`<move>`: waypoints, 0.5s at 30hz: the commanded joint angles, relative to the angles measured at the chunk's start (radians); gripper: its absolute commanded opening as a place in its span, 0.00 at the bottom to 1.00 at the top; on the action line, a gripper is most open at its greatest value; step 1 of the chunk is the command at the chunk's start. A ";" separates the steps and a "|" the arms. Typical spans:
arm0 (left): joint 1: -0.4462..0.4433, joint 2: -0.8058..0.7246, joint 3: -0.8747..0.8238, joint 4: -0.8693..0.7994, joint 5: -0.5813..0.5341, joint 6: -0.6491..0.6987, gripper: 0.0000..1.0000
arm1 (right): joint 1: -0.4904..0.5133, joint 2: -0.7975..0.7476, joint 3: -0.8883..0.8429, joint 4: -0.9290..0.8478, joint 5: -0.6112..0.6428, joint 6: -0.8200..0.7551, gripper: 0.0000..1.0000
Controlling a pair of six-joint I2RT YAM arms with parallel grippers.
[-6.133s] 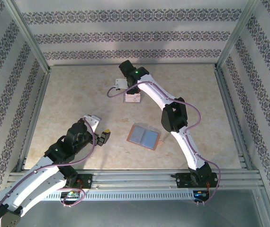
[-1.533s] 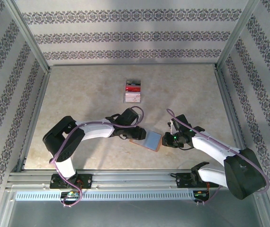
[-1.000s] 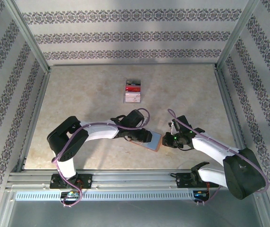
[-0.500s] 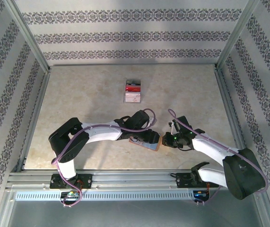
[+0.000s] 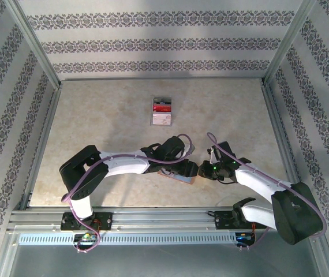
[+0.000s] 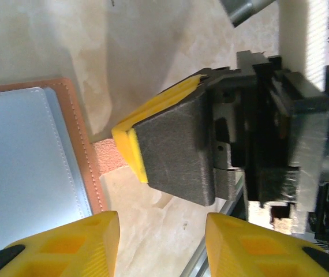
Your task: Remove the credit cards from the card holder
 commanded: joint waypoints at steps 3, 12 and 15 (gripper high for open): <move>-0.003 -0.112 -0.014 0.012 -0.023 0.023 0.44 | -0.018 -0.011 0.005 0.003 -0.017 -0.002 0.16; 0.077 -0.275 -0.087 -0.099 -0.099 0.067 0.44 | -0.036 -0.057 0.033 -0.047 -0.008 -0.023 0.30; 0.102 -0.341 -0.143 -0.103 -0.152 0.065 0.45 | -0.058 -0.101 0.041 -0.073 0.004 -0.045 0.40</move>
